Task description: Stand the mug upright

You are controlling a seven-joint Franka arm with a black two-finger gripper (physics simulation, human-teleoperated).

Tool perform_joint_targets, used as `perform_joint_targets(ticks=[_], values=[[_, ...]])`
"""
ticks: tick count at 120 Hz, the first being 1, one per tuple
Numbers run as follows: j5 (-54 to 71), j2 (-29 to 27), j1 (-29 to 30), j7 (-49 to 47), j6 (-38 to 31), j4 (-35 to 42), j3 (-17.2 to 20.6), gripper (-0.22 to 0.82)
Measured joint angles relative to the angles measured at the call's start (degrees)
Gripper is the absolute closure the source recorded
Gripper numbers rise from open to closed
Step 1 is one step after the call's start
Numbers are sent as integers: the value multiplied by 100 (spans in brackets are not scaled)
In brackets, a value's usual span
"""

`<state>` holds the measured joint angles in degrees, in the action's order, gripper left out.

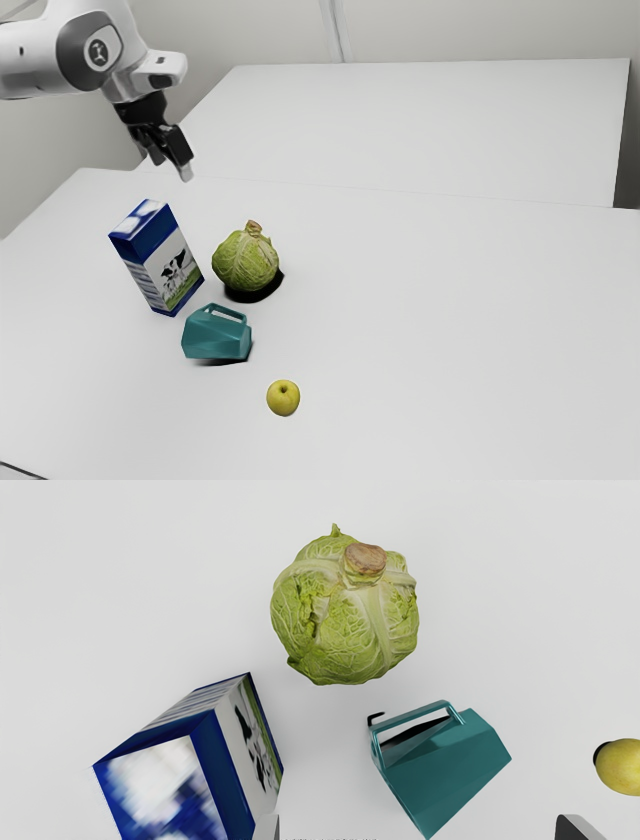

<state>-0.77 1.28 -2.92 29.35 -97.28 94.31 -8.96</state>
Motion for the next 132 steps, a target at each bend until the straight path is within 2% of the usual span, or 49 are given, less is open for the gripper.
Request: perform_joint_targets(ticks=[16, 36, 50, 58, 70, 85, 101, 117, 132], values=[[4, -346, 107, -284, -73, 422, 1, 0], [-11, -1694, 122, -583, -550, 2120, 30, 0], [-110, -2517, 548, -752, -937, 3216, 195, 0], [-232, -2802, 885, -833, -1103, 3607, 362, 0], [-431, -3015, 1208, -932, -1270, 3935, 565, 0], [-597, -3309, 1343, -1026, -1367, 4131, 831, 0], [-1078, -3494, 1704, -1005, -1430, 4653, 929, 0], [-1764, -3365, 1913, -654, -1657, 4988, 939, 0], [-3059, -3053, 2038, 126, -2011, 5326, 935, 0]])
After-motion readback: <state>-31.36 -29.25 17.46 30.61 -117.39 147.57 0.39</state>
